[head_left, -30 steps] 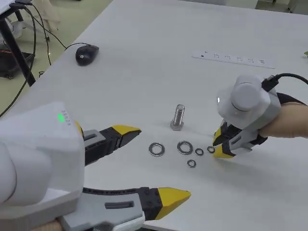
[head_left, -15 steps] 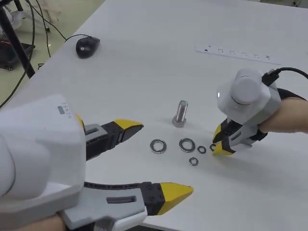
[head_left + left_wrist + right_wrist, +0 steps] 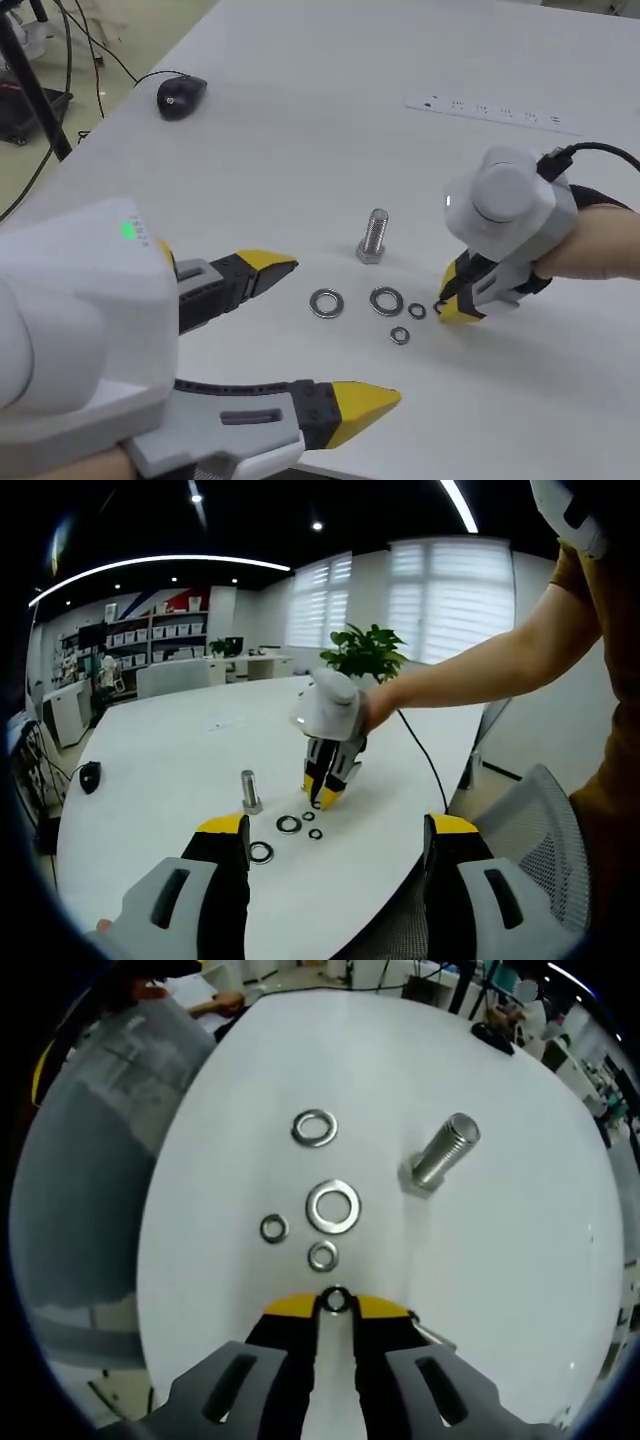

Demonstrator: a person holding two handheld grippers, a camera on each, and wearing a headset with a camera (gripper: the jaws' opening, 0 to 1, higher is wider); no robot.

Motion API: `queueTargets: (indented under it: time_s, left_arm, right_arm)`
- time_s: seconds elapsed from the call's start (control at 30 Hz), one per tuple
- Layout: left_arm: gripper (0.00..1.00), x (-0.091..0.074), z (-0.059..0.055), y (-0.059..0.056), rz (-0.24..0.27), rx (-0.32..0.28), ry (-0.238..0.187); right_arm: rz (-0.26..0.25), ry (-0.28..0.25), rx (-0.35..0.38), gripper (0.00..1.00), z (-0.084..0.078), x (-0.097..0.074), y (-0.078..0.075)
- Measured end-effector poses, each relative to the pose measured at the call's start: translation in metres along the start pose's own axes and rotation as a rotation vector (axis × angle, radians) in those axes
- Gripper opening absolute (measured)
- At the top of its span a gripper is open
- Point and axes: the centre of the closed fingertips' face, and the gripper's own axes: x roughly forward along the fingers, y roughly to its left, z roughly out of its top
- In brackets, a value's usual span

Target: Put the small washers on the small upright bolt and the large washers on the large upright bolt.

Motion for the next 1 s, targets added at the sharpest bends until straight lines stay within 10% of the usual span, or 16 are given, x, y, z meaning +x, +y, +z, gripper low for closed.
queueTargets:
  time_s: [0.43, 1.0]
  left_arm:
    - [0.7, -0.004, 0.002, -0.005, 0.003, 0.017, 0.004]
    - [0.7, -0.002, 0.007, -0.017, -0.039, 0.067, 0.015]
  right_arm:
    - [-0.009, 0.02, 0.006, 0.12, -0.002, -0.006, 0.006]
    - [-0.077, -0.009, 0.067, 0.12, -0.015, -0.054, 0.004]
